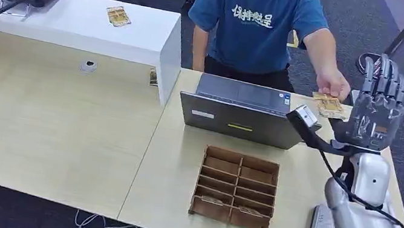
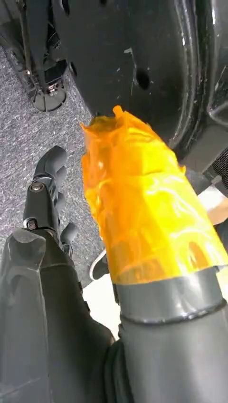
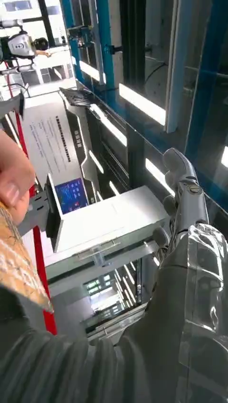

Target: Pass the card to the sensor for recognition and then transmit it.

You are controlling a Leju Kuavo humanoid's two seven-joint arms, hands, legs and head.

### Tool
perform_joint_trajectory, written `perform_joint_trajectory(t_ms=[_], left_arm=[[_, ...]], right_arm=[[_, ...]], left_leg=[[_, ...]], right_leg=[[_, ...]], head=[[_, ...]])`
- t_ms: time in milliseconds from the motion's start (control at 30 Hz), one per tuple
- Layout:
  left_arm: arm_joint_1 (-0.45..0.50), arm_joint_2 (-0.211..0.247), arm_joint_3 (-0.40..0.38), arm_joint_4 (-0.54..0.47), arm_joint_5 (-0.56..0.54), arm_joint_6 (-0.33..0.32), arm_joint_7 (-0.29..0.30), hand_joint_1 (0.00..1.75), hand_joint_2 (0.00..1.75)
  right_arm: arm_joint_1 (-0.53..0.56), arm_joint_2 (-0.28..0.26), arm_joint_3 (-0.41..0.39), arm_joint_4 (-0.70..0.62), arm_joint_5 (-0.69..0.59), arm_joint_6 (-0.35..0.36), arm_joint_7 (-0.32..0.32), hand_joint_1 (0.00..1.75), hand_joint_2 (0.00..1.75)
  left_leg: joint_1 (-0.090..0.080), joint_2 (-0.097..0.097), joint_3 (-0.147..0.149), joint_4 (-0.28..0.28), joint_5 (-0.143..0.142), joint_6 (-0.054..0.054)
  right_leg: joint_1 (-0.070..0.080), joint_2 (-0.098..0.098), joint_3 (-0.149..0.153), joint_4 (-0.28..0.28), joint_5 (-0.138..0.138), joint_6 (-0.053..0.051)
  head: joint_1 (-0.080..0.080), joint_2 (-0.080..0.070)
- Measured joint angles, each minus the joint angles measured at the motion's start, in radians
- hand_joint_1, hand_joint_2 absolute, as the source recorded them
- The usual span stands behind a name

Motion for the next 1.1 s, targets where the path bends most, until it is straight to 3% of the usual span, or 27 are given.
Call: perform_joint_trajectory(t_ms=[633,933,1100], left_arm=[[0.000,0.005,0.000,0.000,-0.023,0.000,0.000,0.00,0.00],[0.003,0.004,0.012,0.000,-0.040,0.004,0.000,0.00,0.00],[0.009,-0.002,0.037,0.000,-0.050,0.011,-0.003,0.00,0.00]], right_arm=[[-0.016,0.000,0.023,0.060,0.035,-0.011,0.034,0.00,1.75],[-0.006,-0.016,0.024,0.043,-0.027,-0.015,-0.005,0.00,1.75],[0.036,-0.053,0.009,-0.043,-0.089,-0.017,-0.034,0.00,1.75]], left_leg=[[0.000,0.000,0.000,0.000,0.000,0.000],[0.000,0.000,0.000,0.000,0.000,0.000],[0.000,0.000,-0.001,0.000,0.000,0.000]], right_leg=[[0.000,0.000,0.000,0.000,0.000,0.000],[0.000,0.000,-0.001,0.000,0.000,0.000],[0.000,0.000,-0.002,0.000,0.000,0.000]], head=[[0.000,0.000],[0.000,0.000],[0.000,0.000]])
